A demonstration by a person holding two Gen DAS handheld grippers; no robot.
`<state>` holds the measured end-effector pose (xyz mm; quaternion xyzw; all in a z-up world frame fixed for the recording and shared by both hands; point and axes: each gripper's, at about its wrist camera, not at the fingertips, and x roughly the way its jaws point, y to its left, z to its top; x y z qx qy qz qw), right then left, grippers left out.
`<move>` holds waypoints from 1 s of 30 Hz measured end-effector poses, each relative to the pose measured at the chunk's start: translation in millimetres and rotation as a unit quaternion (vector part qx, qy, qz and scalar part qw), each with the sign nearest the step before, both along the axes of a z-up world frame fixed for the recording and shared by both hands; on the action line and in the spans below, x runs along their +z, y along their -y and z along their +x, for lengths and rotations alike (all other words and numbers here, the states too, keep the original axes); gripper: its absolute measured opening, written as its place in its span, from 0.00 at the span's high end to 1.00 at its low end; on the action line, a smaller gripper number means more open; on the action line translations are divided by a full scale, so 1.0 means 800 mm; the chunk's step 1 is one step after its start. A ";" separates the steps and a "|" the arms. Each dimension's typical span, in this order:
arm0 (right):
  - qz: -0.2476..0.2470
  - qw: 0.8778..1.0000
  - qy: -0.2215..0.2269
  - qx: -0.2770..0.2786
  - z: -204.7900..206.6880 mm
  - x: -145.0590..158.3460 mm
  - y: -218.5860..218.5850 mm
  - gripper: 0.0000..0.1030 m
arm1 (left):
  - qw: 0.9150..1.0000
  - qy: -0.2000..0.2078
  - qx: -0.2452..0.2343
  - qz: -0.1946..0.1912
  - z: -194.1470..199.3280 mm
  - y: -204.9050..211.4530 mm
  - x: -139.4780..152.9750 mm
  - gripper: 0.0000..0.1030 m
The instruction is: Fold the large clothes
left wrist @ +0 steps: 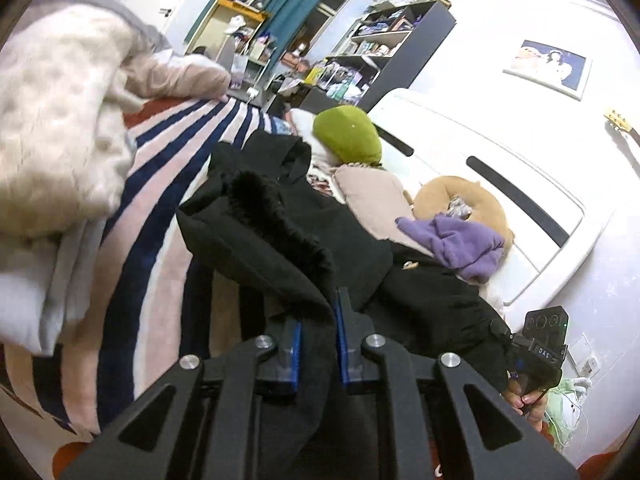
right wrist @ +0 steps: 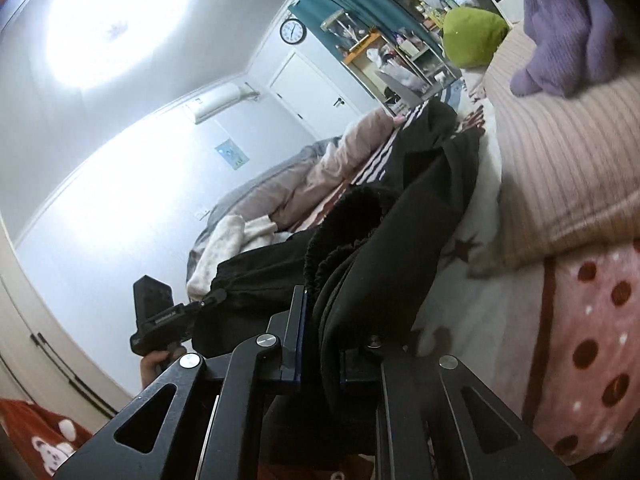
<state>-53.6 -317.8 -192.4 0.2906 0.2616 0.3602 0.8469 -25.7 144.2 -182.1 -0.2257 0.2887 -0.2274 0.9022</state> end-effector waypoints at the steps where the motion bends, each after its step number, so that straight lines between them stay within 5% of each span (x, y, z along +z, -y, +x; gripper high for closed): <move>1: 0.004 1.000 0.007 0.000 -0.002 0.006 0.003 0.97 | 1.000 0.003 0.001 0.000 -0.001 -0.001 0.003 0.90; 12: -0.013 0.999 0.026 -0.016 -0.018 0.041 -0.005 0.98 | 0.999 0.028 0.016 0.002 -0.034 -0.020 0.033 1.00; 18: -0.057 0.998 0.029 -0.027 -0.012 0.052 -0.010 0.99 | 1.000 0.003 0.020 0.019 -0.017 -0.025 0.009 0.99; 25: -0.093 0.988 -0.100 -0.070 0.006 -0.043 0.025 0.95 | 0.994 -0.085 0.053 0.036 -0.012 -0.050 -0.082 0.98; 27: -0.117 0.980 -0.130 -0.100 0.002 -0.071 0.039 0.95 | 0.990 -0.108 0.066 0.058 -0.013 -0.055 -0.107 0.89; 30: -0.132 0.972 -0.142 -0.131 -0.013 -0.095 0.054 0.91 | 0.988 -0.127 0.070 0.061 -0.015 -0.057 -0.133 0.54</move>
